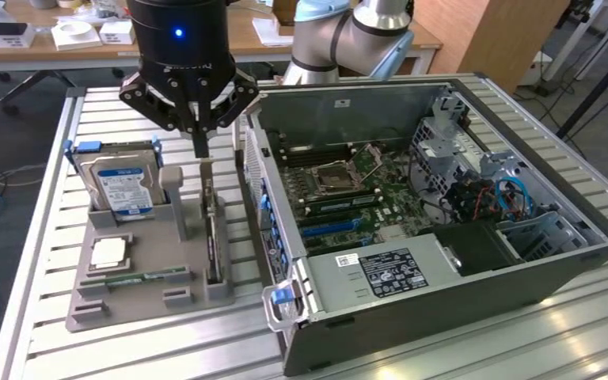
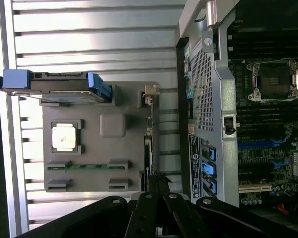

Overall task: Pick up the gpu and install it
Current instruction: 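Pick up the gpu and move the gpu toward the slot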

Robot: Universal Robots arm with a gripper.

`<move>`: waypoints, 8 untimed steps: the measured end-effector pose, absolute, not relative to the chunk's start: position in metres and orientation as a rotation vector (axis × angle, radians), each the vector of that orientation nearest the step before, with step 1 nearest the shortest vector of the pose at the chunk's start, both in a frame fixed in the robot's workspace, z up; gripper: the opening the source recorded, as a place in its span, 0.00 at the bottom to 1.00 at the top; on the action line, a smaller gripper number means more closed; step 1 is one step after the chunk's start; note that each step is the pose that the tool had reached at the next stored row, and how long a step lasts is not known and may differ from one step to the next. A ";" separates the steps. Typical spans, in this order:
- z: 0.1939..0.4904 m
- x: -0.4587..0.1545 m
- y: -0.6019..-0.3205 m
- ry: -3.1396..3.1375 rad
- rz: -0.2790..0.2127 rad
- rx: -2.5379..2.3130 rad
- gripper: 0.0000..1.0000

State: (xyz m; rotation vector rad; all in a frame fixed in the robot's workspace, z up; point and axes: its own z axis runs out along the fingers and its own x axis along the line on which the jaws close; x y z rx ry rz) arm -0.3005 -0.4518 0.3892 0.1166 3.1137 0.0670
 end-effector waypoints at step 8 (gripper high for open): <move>0.389 -0.300 -0.452 3.114 0.067 0.117 0.11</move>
